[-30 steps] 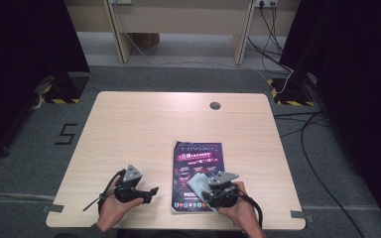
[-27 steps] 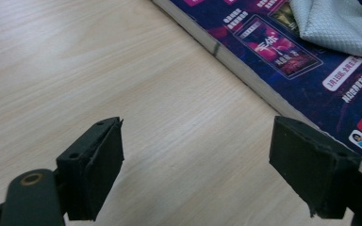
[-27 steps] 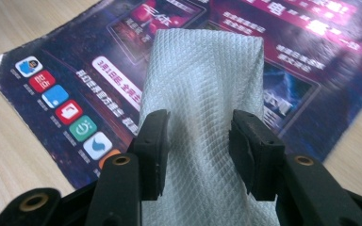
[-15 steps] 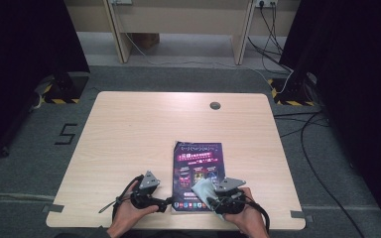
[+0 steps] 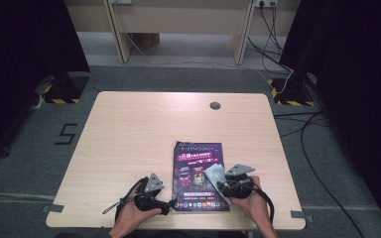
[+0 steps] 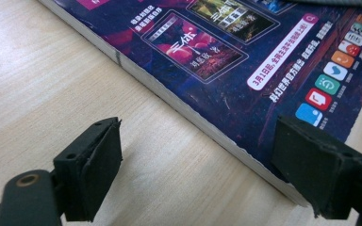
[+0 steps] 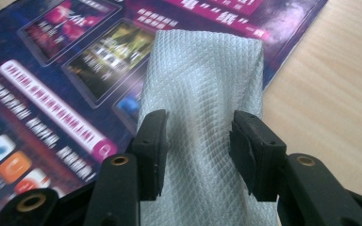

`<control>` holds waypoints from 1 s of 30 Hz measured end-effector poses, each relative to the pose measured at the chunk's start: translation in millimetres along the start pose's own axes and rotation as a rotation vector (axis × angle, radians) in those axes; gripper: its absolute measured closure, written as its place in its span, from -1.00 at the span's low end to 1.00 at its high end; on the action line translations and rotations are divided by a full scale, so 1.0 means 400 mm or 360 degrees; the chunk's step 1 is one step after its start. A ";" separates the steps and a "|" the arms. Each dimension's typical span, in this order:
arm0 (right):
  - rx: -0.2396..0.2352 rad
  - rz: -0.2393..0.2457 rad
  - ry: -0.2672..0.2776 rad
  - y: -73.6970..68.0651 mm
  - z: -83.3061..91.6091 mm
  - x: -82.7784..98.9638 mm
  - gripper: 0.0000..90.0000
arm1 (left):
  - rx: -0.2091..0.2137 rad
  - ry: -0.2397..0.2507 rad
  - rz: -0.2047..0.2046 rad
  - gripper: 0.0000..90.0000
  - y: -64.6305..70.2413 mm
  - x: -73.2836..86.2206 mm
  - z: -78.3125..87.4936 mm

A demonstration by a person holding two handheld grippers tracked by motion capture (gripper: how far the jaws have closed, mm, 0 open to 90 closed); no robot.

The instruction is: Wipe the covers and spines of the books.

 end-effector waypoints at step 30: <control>0.0309 -0.0283 -0.0014 0.180 -0.170 -0.221 0.33 | 0.0017 0.0000 0.0050 -0.67 -0.003 0.005 -0.005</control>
Point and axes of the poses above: each handheld gripper's, and its own axes: z roughly backward along the jaws, x roughly out of its underside, y roughly to its right, the point moved 10 cm from there along -z, roughly forward along the jaws, and after that the axes turned 6 degrees about -z, right-handed, at the moved point
